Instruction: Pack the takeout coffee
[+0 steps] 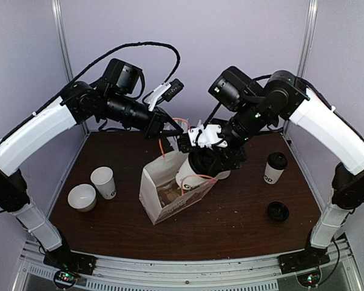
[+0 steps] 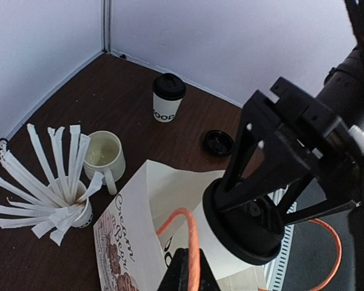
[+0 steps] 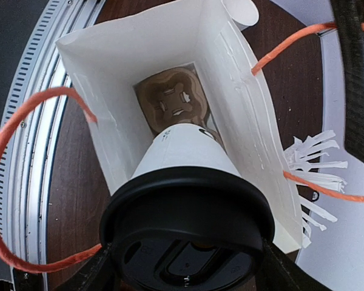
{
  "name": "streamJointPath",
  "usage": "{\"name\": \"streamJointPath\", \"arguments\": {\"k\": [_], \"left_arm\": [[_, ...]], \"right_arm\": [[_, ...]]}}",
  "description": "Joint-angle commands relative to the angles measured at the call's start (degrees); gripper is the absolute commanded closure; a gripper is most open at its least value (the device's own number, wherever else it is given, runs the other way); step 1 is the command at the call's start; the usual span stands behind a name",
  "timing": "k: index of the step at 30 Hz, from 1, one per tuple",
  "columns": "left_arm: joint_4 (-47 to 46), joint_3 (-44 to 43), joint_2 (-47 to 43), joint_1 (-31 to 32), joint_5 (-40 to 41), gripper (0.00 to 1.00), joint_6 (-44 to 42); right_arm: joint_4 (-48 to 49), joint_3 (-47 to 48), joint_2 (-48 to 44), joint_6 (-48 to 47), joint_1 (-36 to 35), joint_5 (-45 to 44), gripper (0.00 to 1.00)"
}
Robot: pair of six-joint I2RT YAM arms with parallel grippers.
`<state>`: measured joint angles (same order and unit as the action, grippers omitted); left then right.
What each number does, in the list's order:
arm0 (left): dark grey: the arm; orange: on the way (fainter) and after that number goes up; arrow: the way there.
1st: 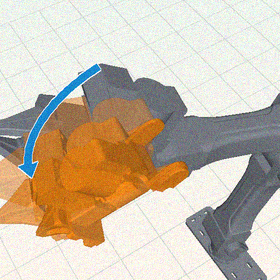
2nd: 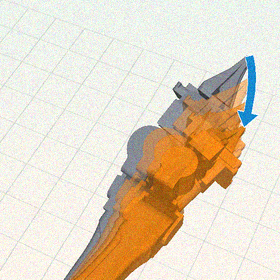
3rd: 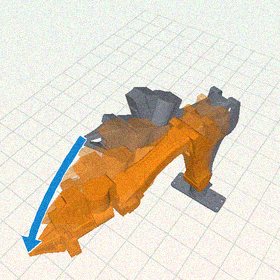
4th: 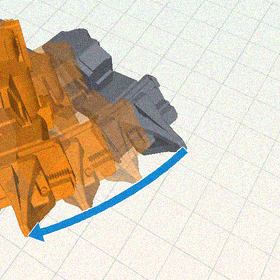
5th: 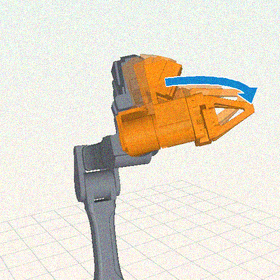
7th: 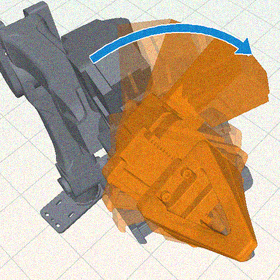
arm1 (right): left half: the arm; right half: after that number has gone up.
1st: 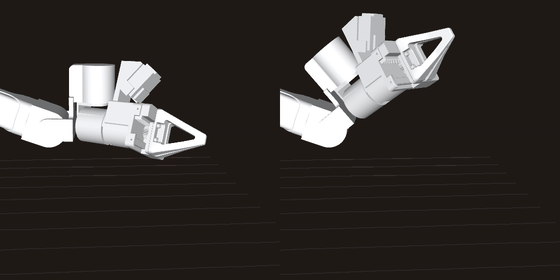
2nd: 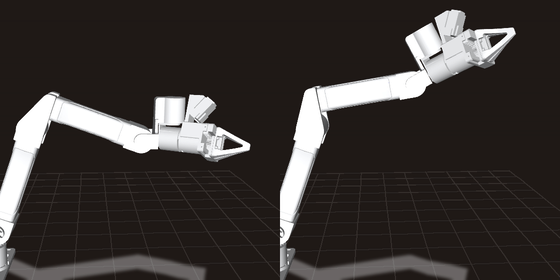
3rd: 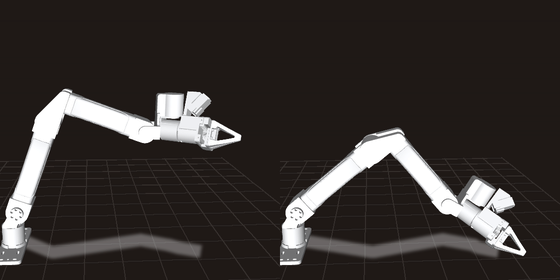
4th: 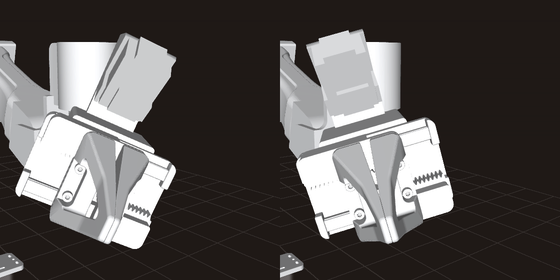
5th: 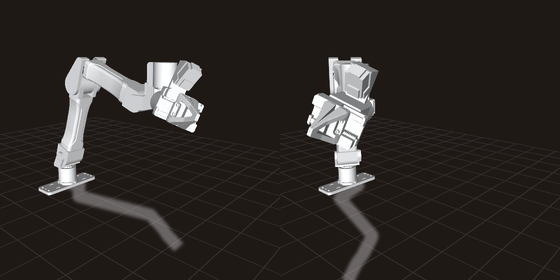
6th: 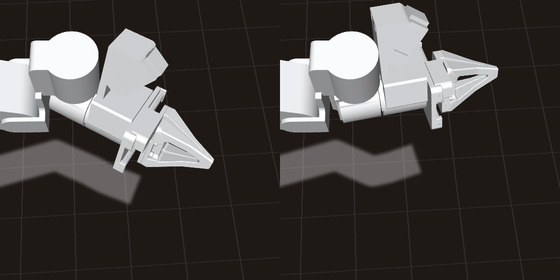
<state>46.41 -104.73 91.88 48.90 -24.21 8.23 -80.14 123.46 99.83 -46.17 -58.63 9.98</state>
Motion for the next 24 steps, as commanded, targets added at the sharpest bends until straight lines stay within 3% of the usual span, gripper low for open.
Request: {"name": "streamJointPath", "arguments": {"k": [1, 14, 24], "left_arm": [[1.33, -3.72, 1.65, 3.24, -0.47, 1.00, -0.73], [2.23, -3.93, 2.74, 8.99, 1.26, 1.00, 1.85], [2.24, -2.92, 2.40, 9.59, 1.42, 0.95, 3.36]], "right_arm": [[-3.06, -2.87, -3.97, -1.42, -2.28, -2.08, 0.35], [-3.45, -13.82, -8.98, -0.88, -8.73, -3.30, 0.36], [3.96, -21.71, -9.72, -1.23, -14.58, -15.88, 0.37]]}}
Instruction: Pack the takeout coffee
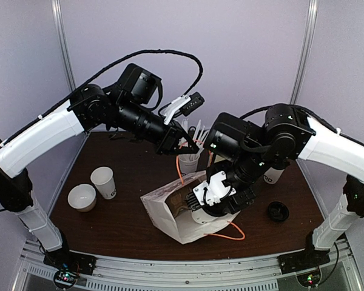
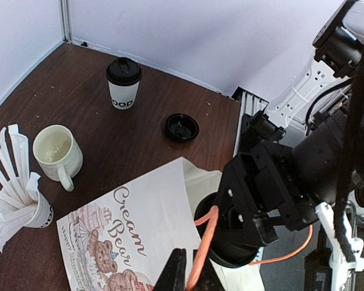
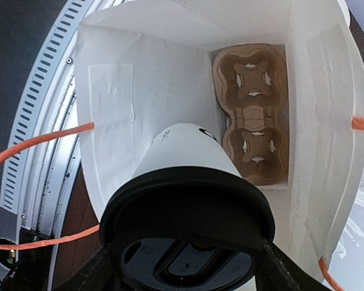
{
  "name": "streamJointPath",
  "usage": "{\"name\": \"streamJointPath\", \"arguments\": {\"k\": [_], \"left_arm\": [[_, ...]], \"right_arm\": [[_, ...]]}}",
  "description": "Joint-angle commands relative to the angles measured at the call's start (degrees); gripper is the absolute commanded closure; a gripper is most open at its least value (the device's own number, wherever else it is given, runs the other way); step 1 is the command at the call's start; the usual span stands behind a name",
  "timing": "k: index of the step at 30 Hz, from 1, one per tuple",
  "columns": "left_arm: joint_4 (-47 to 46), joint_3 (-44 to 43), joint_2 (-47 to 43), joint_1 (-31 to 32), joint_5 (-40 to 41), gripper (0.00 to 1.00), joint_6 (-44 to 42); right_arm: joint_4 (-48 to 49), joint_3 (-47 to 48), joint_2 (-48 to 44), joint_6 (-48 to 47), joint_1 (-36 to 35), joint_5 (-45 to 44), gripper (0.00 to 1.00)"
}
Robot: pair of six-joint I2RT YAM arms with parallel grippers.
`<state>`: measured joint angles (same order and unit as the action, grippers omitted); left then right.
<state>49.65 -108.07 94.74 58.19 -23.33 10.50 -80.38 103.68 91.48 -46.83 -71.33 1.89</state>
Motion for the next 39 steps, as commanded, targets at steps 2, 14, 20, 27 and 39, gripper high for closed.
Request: {"name": "streamJointPath", "arguments": {"k": [2, 14, 20, 27, 39], "left_arm": [[-1.02, 0.87, -0.65, 0.26, 0.88, 0.94, 0.90], [-2.60, 1.92, -1.43, 0.26, 2.78, 0.94, 2.32], [-3.15, 2.59, -1.71, 0.32, 2.18, 0.94, 2.47], [-3.39, 4.01, -2.16, 0.31, 1.99, 0.95, 2.51], [-4.11, 4.88, -2.75, 0.26, 0.75, 0.95, 1.99]], "right_arm": [[5.90, -2.93, -1.39, -0.82, -2.75, -10.44, 0.37], [15.54, -10.15, -0.68, -2.72, -3.95, -21.46, 0.39], [17.89, -15.01, -1.04, -2.52, -5.04, -22.83, 0.39], [25.53, -19.70, -1.11, -4.70, -5.56, -26.98, 0.39], [36.04, -24.38, -0.12, -7.44, -5.55, -33.28, 0.40]]}}
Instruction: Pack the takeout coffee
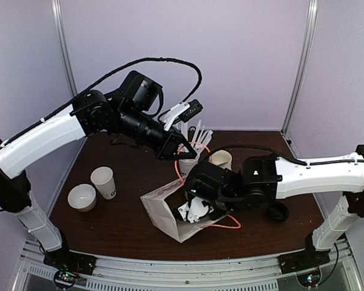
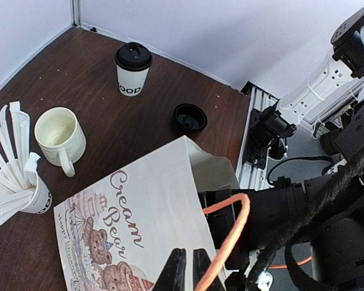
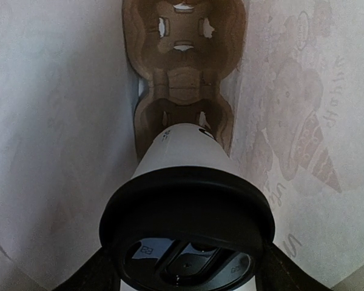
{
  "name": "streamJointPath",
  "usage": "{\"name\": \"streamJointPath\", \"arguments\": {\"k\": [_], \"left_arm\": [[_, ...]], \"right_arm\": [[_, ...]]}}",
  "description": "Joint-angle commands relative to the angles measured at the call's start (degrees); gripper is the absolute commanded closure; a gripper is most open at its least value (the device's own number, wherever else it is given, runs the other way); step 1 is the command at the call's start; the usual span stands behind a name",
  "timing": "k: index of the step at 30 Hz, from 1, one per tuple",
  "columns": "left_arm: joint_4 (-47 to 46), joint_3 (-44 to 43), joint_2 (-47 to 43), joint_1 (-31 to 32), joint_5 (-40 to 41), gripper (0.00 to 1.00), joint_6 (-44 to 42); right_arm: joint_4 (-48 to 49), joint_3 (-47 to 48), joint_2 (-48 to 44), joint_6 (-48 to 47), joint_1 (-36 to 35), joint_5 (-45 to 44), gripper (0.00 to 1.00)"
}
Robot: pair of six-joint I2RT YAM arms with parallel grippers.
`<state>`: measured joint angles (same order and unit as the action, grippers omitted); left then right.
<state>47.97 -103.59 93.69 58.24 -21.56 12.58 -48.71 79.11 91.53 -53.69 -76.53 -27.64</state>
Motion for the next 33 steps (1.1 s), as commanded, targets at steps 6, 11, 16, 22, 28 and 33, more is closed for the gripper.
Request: {"name": "streamJointPath", "arguments": {"k": [6, 11, 16, 22, 28, 33], "left_arm": [[-2.44, 0.53, -1.84, 0.29, -1.56, 0.95, -0.19], [-2.43, 0.92, -2.38, 0.29, -1.58, 0.96, -0.15], [-2.53, 1.06, -2.46, 0.26, -1.82, 0.96, -0.11], [-2.53, 1.24, -2.72, 0.25, -1.61, 0.95, -0.39], [-2.56, 1.22, -2.65, 0.24, -2.00, 0.96, -0.36], [-2.57, 1.02, -2.64, 0.28, -2.31, 0.96, -0.42]], "right_arm": [[6.59, -0.29, 0.34, -1.54, -0.11, -4.14, 0.40], [7.21, -1.20, 0.80, -1.64, 0.31, -3.17, 0.40], [8.66, -1.79, 1.17, -2.10, 1.65, -2.63, 0.40], [9.33, -1.82, 1.80, -2.21, 2.91, -1.08, 0.40], [9.87, -1.62, 2.49, -1.75, 3.91, 1.51, 0.40], [10.73, -1.61, 3.27, -2.29, 4.52, 2.27, 0.40]]}}
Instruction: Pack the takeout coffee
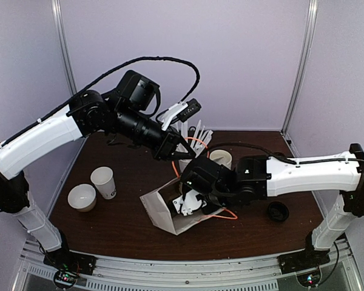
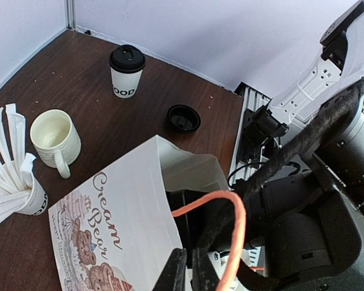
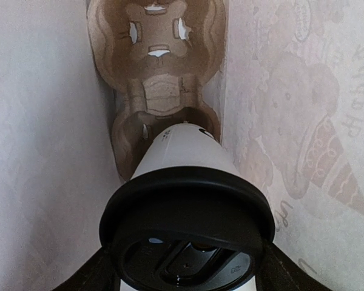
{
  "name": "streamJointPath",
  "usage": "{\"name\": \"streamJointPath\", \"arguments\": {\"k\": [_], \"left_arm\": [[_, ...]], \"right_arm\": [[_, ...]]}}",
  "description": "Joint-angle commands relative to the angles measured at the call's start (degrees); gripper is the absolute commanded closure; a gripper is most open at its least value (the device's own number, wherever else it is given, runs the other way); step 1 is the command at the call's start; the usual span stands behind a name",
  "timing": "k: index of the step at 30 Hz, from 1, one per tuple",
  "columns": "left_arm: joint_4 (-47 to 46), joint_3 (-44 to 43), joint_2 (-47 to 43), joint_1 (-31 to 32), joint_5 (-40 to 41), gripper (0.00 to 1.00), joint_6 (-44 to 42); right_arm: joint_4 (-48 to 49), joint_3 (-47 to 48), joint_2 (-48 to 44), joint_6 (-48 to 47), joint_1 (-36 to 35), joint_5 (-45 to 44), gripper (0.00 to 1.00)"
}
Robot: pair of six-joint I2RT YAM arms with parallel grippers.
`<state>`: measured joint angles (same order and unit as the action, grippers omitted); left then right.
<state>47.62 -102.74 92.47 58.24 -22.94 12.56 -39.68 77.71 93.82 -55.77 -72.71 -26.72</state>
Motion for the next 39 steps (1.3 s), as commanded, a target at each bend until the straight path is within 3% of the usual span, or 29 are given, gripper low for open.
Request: {"name": "streamJointPath", "arguments": {"k": [1, 13, 20, 22, 28, 33, 39], "left_arm": [[-2.18, 0.17, -1.41, 0.25, -1.03, 0.95, -0.35], [-2.25, 0.69, -1.52, 0.22, -1.27, 0.95, -0.60], [-2.24, 0.70, -2.40, 0.22, 1.15, 0.95, -1.89], [-1.81, 0.65, -2.70, 0.18, 2.66, 0.85, -2.54], [0.62, 0.08, -5.08, 0.14, 12.66, 0.33, -3.46], [-0.37, 3.24, -10.76, 0.11, 20.42, 0.22, -4.82], [-2.44, 8.48, -17.84, -0.30, 26.52, 0.18, -5.79]], "right_arm": [[1.91, -0.20, 1.15, -0.33, 0.85, 1.60, 0.40], [2.80, 0.12, 3.95, -0.70, 3.00, 3.05, 0.40], [-3.37, 5.46, 6.39, 1.42, 4.92, 8.12, 0.40], [-4.93, 7.19, 7.60, 1.53, 5.64, 9.25, 0.39], [-11.08, 13.62, 11.20, 2.59, 7.88, 14.29, 0.39], [-18.33, 22.09, 15.43, 3.68, 9.63, 19.89, 0.39], [-27.85, 33.20, 22.08, 3.97, 11.74, 25.31, 0.39]]}}
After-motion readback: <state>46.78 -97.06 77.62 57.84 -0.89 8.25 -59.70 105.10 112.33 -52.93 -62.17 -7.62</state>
